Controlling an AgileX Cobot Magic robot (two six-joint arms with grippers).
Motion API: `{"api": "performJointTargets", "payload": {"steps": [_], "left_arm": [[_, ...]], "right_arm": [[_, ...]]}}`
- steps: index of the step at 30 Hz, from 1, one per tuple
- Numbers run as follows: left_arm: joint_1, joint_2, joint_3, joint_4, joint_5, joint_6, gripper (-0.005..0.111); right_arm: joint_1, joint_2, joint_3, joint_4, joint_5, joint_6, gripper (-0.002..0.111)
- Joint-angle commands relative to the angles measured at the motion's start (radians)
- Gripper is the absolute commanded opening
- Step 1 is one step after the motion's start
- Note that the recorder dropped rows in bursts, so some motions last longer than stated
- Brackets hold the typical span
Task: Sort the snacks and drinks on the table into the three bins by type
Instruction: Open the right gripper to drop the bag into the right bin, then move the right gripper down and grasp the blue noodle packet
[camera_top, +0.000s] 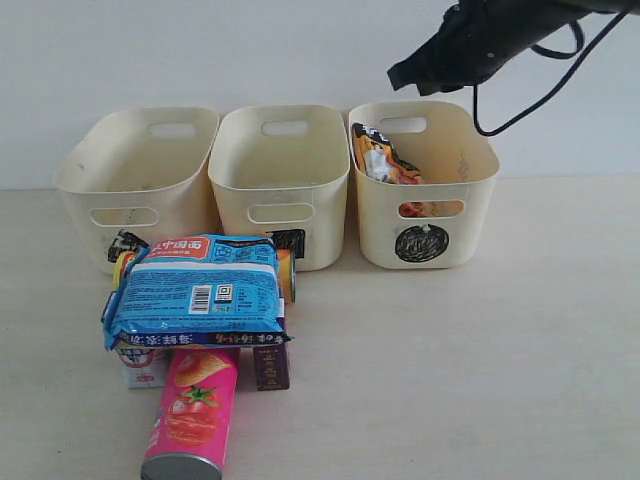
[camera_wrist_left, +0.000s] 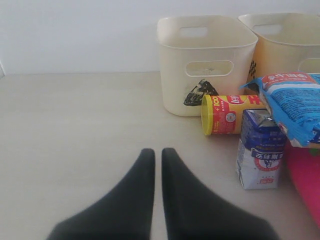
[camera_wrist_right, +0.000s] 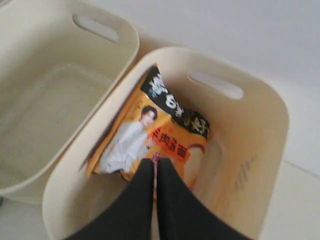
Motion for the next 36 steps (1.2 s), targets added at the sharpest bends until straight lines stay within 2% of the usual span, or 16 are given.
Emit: {"api": "performJointTargets", "payload": {"steps": [1, 9, 15, 21, 25, 30, 36], "left_arm": [[-0.004, -0.003, 0.003, -0.008, 0.001, 0.003, 0.004], [-0.004, -0.003, 0.003, -0.008, 0.001, 0.003, 0.004], [-0.004, -0.003, 0.003, -0.008, 0.001, 0.003, 0.004], [-0.004, -0.003, 0.003, -0.008, 0.001, 0.003, 0.004], [-0.004, -0.003, 0.003, -0.008, 0.001, 0.003, 0.004], [-0.004, -0.003, 0.003, -0.008, 0.001, 0.003, 0.004], [-0.004, -0.003, 0.003, -0.008, 0.001, 0.003, 0.004]], "right_arm": [[-0.008, -0.062, 0.043, -0.102, 0.086, 0.108, 0.000], [0.028, -0.218, 0.340, -0.100, -0.102, 0.035, 0.000], [0.039, -0.294, 0.465, -0.075, -0.109, -0.007, 0.000], [0.048, -0.347, 0.585, 0.100, -0.178, -0.109, 0.000], [0.115, -0.390, 0.701, 0.157, -0.307, -0.160, 0.000], [0.248, -0.419, 0.825, 0.157, -0.509, -0.160, 0.000], [0.375, -0.419, 0.961, 0.157, -0.828, -0.125, 0.000]]}}
